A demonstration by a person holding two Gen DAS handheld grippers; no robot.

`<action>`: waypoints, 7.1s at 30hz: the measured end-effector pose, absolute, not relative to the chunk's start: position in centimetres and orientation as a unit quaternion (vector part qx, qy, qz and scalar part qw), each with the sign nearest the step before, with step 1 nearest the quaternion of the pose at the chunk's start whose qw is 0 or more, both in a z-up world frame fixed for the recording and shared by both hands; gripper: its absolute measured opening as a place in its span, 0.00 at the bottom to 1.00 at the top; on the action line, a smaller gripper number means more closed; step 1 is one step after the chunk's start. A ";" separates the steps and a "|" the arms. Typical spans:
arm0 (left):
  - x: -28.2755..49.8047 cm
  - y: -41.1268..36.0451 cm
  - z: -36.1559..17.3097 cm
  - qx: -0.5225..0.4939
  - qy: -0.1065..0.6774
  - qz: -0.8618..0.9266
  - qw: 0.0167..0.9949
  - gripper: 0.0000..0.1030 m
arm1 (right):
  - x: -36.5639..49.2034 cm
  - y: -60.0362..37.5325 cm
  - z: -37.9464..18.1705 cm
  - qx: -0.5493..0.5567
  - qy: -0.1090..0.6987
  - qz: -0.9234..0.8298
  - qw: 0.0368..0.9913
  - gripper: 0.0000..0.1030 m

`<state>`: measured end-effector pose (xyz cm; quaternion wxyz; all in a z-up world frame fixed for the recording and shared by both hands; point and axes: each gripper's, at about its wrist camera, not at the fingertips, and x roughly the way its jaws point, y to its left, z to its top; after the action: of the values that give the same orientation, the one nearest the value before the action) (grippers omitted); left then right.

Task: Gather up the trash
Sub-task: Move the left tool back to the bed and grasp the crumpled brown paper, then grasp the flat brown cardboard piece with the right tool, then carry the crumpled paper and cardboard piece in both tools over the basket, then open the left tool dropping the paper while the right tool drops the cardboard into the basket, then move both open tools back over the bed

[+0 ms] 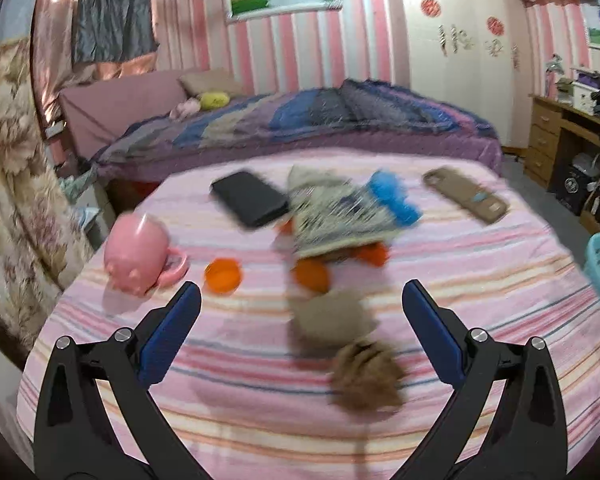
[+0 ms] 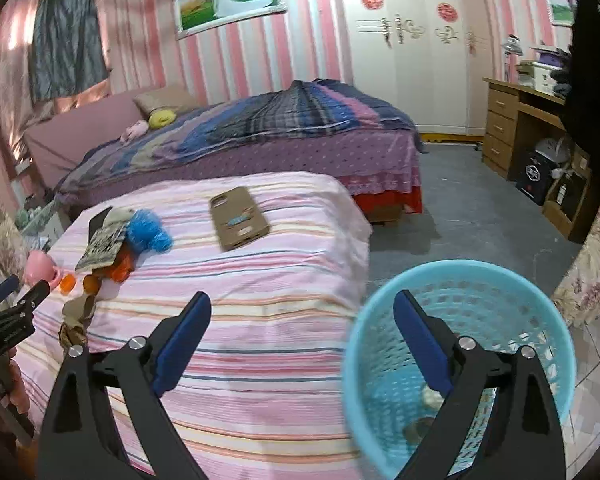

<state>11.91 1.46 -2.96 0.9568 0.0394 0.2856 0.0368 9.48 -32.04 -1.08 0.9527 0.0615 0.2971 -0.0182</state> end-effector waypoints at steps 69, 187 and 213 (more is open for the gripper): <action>13.4 16.0 -5.2 -0.023 0.337 0.092 0.937 0.38 | 17.1 -3.4 -7.0 -0.023 0.360 0.182 0.915 0.51; 14.1 -7.5 -1.0 0.071 0.264 -0.017 0.962 0.95 | 11.0 -38.7 -1.5 0.041 0.308 -0.091 0.946 0.85; 17.5 12.1 -6.2 -0.040 0.355 0.105 0.928 0.94 | 16.1 -23.1 -3.4 -0.021 0.330 0.001 0.944 0.85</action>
<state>17.52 12.07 -6.24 0.9283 -0.0402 0.3546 0.1046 16.08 -23.11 -3.38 0.9437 -0.0215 0.3300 0.0008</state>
